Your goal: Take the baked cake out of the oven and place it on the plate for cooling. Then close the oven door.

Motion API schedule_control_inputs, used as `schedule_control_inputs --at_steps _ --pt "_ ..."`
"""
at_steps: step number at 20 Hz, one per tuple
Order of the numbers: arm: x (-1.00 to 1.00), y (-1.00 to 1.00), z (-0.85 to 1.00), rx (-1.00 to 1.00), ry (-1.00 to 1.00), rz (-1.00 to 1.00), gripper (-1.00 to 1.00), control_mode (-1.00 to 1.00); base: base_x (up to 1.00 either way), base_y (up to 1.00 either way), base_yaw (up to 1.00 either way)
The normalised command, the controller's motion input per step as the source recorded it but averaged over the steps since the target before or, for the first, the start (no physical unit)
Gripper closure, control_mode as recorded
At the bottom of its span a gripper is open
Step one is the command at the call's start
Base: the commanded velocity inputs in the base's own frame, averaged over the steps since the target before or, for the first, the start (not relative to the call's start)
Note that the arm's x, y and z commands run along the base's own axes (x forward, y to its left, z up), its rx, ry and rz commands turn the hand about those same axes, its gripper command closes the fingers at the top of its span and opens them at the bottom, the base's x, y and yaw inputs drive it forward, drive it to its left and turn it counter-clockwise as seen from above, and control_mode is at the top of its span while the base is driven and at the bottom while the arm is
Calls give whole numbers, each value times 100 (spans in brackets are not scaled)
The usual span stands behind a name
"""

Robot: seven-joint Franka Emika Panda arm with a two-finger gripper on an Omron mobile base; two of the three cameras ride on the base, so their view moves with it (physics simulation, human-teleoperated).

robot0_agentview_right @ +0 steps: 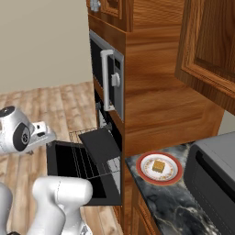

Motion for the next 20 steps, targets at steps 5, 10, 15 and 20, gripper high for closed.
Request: schedule_control_inputs --at_steps 5,10,15,20 --pt "55 30 -54 0 9 -20 -100 -100 0 0 0" --pt "70 11 -47 5 20 -10 -100 -100 0 0 0" --pt "64 13 -46 7 25 -3 -100 -100 0 0 0" --pt "33 33 -44 1 14 -1 -100 -100 0 0 0"
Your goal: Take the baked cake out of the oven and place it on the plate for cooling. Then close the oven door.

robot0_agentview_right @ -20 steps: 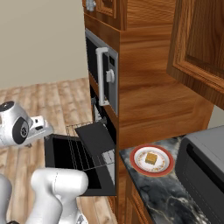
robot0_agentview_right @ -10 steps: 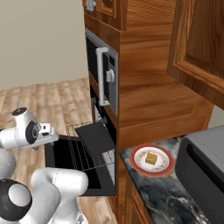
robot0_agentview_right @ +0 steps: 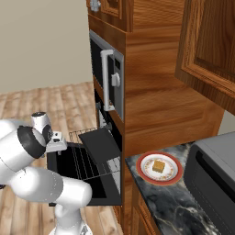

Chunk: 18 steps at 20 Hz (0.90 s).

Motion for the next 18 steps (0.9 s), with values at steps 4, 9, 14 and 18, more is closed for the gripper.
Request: schedule_control_inputs --at_steps 4,9,14,18 --pt "26 35 -35 0 4 -3 -100 -100 0 0 0" --pt "32 26 -42 0 2 -1 -100 -100 0 0 0" --pt "39 17 -45 0 3 0 -100 -100 0 0 0" --pt "41 13 -40 0 4 0 -100 -100 0 0 0"
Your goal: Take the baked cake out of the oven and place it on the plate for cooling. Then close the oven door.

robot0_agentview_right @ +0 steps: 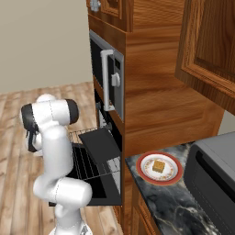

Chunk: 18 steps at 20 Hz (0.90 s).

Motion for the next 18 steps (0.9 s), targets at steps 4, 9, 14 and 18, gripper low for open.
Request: schedule_control_inputs --at_steps 4,9,14,18 --pt "38 14 -35 0 3 0 -100 -100 0 0 0" --pt "44 13 -40 0 3 0 -100 -100 0 0 0" --pt "44 2 -39 0 1 0 -100 -100 0 0 0" --pt "41 0 -38 0 0 0 -100 -100 0 0 0"
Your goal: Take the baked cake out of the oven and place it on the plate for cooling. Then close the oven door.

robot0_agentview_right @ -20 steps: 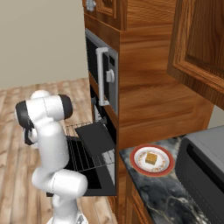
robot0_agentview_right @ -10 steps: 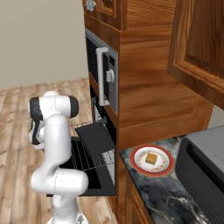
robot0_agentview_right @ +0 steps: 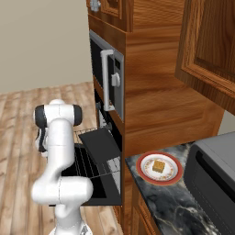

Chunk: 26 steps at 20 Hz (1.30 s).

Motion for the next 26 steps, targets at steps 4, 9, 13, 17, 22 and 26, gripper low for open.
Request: schedule_control_inputs --at_steps 4,9,13,17,22,26 --pt "37 0 -37 0 0 0 -100 -100 0 0 0" --pt "40 0 -36 0 0 0 -100 -100 0 0 0" --pt "44 -3 -32 0 0 0 -100 -100 0 0 0" --pt "49 -8 -31 0 0 0 -100 -100 0 0 0" --pt "49 -11 -32 0 0 0 -100 -100 0 0 0" --pt "46 -11 -33 0 0 0 -100 -100 0 0 0"
